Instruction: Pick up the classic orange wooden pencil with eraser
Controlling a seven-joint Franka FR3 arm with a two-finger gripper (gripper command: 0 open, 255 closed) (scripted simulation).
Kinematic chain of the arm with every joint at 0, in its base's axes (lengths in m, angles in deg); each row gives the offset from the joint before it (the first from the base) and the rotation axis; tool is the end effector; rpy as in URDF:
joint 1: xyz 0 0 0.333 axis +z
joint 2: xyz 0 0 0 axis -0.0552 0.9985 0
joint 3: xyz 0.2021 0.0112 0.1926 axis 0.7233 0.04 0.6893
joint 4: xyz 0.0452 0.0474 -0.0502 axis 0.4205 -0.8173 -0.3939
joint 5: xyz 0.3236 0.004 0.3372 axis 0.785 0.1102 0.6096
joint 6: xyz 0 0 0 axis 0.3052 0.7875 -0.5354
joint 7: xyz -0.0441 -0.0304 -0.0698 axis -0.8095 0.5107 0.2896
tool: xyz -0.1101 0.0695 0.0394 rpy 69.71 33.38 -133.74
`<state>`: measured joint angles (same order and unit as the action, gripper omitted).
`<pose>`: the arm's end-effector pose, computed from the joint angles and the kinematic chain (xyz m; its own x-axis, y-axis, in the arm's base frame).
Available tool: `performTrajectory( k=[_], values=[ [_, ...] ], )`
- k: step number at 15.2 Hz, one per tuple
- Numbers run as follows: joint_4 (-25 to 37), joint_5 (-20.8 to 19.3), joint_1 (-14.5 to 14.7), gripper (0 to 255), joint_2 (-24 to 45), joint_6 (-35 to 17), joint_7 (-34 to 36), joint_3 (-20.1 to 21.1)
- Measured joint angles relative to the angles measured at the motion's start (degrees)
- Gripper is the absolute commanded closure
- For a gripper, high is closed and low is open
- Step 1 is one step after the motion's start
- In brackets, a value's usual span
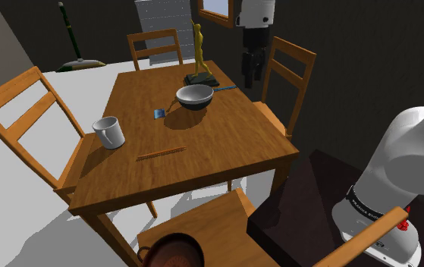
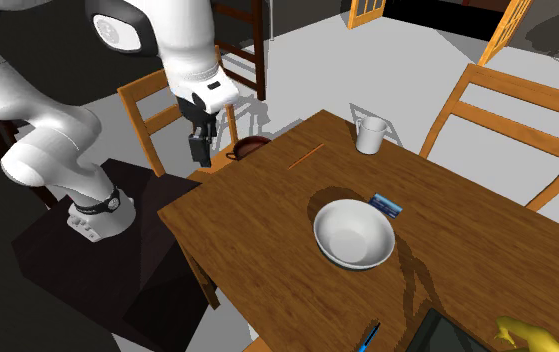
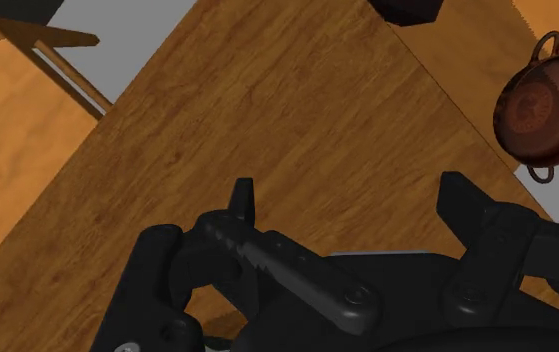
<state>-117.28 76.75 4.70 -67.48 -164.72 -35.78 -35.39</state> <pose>0.5165 0.0581 0.4556 0.9391 0.3388 -0.0582 0.3312 -0.9371 -0.1100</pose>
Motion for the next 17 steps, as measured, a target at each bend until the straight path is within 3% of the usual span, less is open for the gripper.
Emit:
performTrajectory(
  k=[7,17],
  values=[
    [8.1,2.3,3.2,0,13.8,-5.1,-6.4,1.5],
    [22.1,4.1,7.2,0,31.8,-8.2,-13.6,5.4]
  ],
)
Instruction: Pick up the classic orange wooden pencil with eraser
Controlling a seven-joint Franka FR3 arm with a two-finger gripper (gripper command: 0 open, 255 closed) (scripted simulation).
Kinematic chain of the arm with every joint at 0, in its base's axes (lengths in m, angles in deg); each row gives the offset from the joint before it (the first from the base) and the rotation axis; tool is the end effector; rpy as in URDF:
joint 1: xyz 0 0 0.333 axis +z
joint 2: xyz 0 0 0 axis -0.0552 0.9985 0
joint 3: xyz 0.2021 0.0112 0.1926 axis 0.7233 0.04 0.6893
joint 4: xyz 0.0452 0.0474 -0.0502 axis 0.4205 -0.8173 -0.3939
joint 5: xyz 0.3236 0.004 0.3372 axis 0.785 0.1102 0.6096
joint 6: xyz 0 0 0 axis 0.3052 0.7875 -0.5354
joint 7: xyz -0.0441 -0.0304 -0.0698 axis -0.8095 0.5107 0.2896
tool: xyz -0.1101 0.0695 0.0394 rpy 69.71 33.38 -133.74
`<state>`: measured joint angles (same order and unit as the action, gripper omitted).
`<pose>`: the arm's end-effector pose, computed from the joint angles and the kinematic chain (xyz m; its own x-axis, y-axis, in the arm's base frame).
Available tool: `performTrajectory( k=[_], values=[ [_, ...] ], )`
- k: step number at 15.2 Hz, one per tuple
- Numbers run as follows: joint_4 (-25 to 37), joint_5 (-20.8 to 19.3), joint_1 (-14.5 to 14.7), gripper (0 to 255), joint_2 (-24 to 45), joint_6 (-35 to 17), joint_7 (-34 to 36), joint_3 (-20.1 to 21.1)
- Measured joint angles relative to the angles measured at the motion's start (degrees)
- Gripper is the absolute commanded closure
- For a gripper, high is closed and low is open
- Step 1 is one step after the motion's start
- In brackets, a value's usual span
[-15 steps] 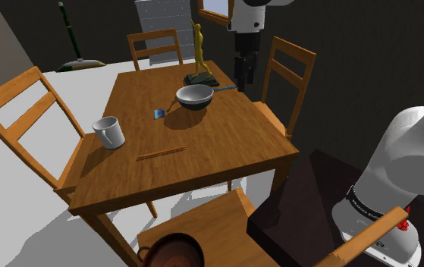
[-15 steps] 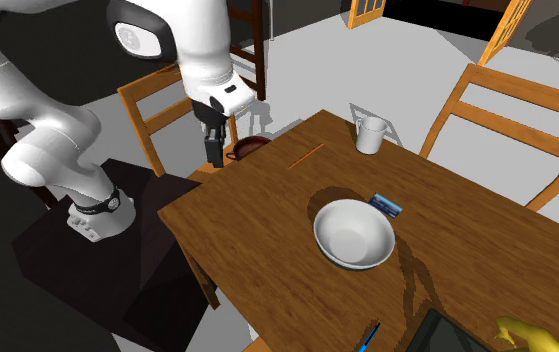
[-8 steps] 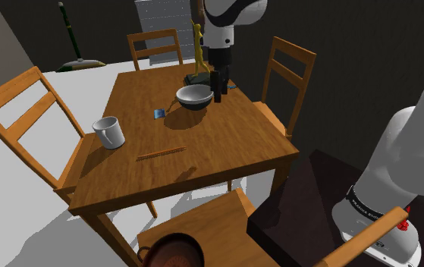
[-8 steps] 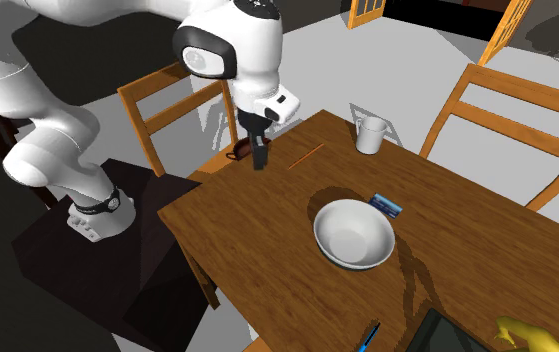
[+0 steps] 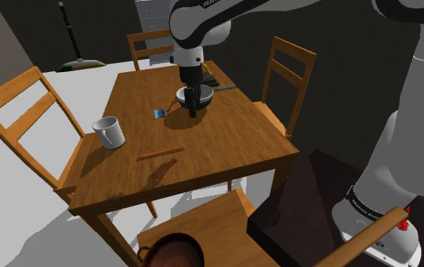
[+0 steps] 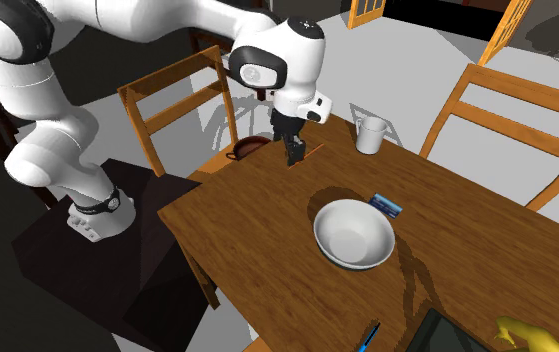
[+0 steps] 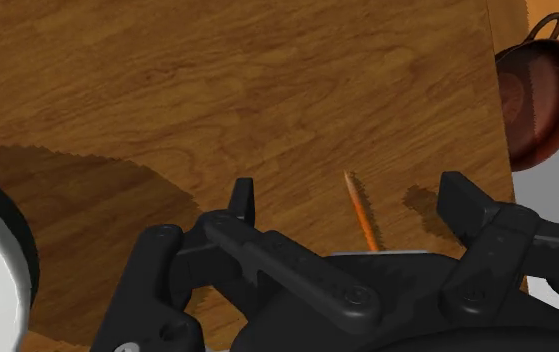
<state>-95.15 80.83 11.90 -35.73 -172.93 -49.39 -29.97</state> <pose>0.6249 0.2191 0.3460 0.7221 0.6912 -0.0278 0.6763 -0.7138 -0.1820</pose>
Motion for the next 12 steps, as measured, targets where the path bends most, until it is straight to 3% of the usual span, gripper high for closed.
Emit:
performTrajectory(
  k=[7,12],
  values=[
    [13.0,-0.5,3.2,0,12.9,0.4,-3.7,3.2],
    [25.7,-1.8,5.9,0,23.5,2.8,-6.2,5.1]
  ],
)
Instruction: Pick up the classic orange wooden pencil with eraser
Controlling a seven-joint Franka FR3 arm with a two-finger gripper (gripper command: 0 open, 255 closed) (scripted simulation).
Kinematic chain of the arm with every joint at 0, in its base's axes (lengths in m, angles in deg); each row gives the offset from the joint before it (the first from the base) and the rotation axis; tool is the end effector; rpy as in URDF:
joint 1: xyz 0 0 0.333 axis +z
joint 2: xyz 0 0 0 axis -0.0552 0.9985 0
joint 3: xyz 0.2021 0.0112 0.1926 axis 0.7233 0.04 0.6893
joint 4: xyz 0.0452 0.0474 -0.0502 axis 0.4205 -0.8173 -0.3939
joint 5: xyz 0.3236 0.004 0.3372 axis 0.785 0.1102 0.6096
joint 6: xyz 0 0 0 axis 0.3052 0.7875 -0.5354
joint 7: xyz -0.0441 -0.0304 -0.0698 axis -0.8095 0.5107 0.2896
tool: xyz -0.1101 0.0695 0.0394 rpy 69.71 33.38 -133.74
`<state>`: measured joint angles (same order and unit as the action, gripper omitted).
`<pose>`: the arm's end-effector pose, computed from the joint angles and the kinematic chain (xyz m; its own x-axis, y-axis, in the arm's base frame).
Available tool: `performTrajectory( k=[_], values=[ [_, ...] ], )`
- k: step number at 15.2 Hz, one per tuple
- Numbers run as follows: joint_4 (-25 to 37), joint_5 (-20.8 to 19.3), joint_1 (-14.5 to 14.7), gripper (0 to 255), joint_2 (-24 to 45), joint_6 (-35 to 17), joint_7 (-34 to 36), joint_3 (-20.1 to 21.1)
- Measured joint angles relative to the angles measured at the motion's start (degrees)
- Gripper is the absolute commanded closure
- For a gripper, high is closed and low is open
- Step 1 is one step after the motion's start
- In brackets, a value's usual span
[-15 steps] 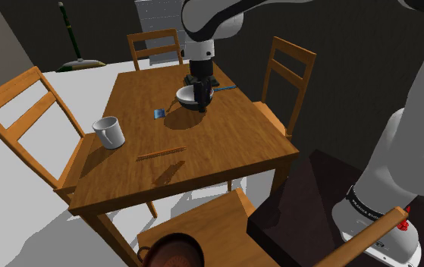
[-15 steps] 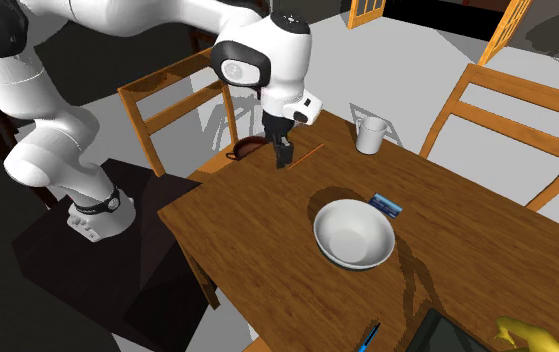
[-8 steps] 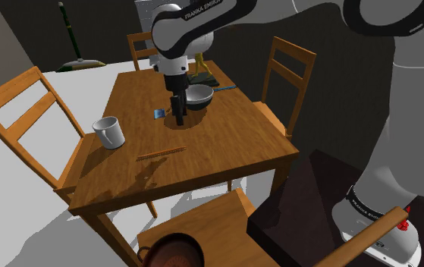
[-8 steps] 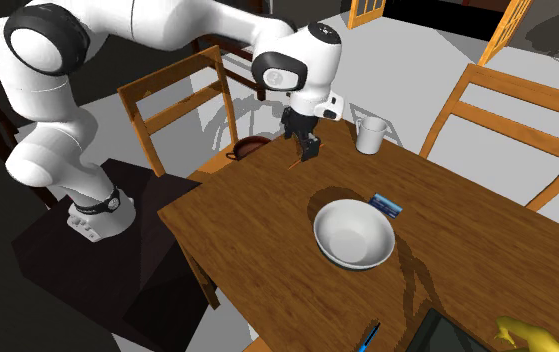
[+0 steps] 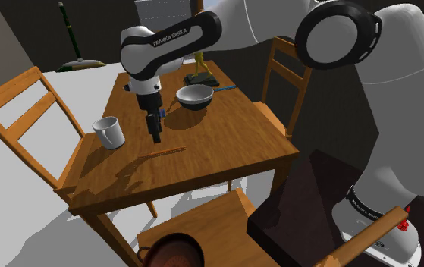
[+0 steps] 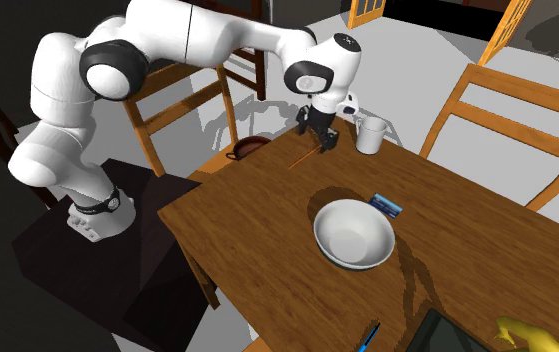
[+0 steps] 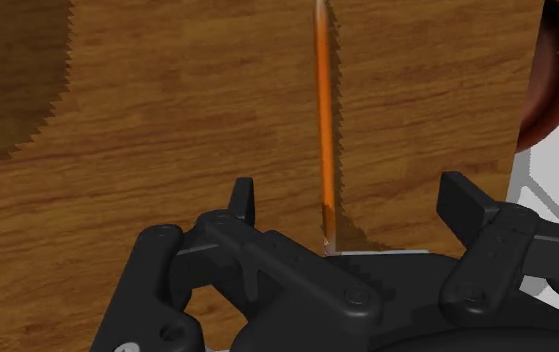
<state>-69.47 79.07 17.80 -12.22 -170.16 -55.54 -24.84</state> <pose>0.6623 0.3658 0.2921 0.4925 0.8702 0.0110 0.8497 -0.4781 -0.2224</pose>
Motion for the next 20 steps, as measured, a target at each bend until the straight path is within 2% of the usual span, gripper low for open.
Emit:
performTrajectory(
  k=[2,3,10,11,20],
  values=[
    [4.6,-0.5,1.0,0,3.4,1.4,-0.8,0.6],
    [4.9,-0.6,1.2,0,4.0,1.2,-1.0,0.7],
    [2.7,-0.6,1.4,0,5.7,-2.8,-1.7,0.7],
    [2.7,-0.7,1.5,255,5.9,-2.9,-1.7,0.7],
    [2.7,-0.7,1.5,255,5.9,-3.1,-1.7,0.7]
  ],
)
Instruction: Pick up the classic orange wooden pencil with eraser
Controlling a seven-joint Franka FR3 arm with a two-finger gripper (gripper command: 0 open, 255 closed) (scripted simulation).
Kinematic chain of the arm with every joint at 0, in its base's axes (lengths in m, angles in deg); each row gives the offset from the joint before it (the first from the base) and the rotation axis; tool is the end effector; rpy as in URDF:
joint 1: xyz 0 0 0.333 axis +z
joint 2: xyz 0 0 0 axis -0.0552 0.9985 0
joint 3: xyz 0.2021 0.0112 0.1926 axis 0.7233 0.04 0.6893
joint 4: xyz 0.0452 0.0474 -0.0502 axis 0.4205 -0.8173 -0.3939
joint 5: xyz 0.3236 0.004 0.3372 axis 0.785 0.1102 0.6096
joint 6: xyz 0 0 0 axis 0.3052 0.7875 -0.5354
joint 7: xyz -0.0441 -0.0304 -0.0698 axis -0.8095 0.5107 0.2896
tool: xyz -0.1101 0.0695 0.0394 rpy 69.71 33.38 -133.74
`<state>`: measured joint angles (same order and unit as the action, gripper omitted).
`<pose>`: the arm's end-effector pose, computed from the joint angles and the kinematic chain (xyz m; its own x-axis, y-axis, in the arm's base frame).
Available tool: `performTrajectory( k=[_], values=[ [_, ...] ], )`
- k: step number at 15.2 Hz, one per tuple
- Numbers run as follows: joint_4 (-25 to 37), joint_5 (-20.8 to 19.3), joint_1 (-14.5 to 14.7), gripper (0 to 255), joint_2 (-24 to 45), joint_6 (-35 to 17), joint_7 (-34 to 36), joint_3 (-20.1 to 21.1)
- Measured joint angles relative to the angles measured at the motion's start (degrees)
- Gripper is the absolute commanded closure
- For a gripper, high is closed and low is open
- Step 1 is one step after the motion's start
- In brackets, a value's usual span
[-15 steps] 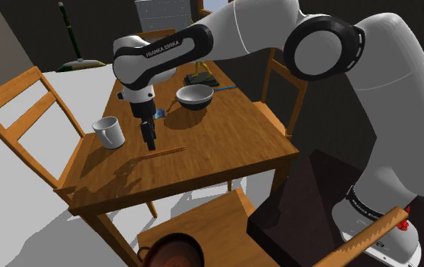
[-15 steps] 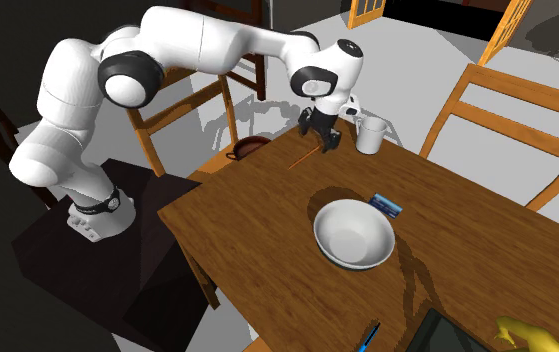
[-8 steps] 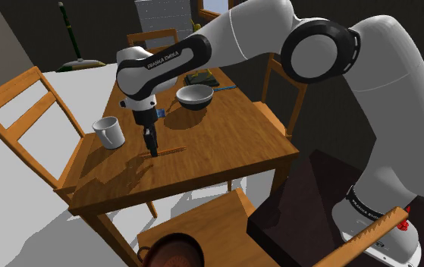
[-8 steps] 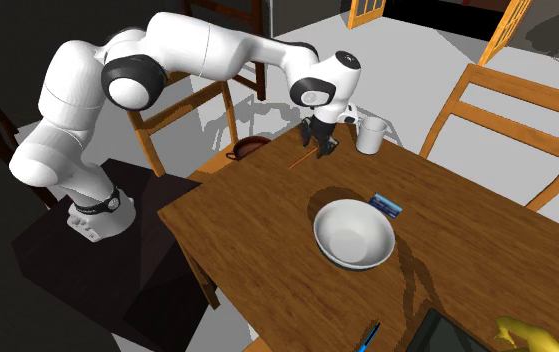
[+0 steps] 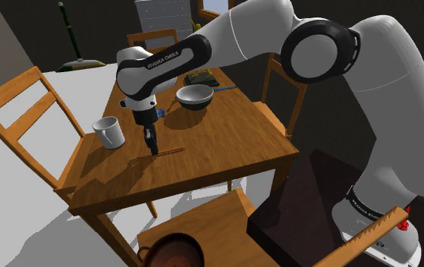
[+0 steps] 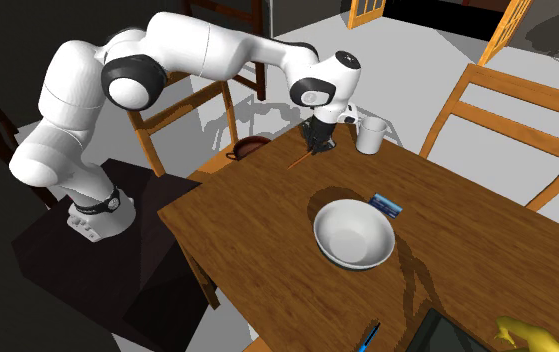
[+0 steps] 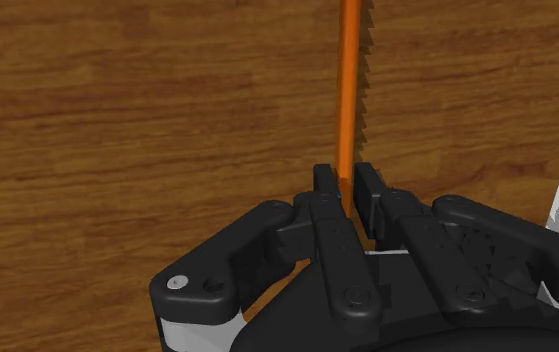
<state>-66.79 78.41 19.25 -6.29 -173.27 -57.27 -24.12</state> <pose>0.6614 0.3923 0.2429 0.4445 0.8956 0.0201 0.8741 -0.4287 -0.2283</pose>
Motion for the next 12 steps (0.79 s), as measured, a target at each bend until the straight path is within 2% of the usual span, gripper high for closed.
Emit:
performTrajectory(
  k=[12],
  values=[
    [4.4,0.0,0.0,255,-2.0,6.4,1.0,0.2]
  ],
)
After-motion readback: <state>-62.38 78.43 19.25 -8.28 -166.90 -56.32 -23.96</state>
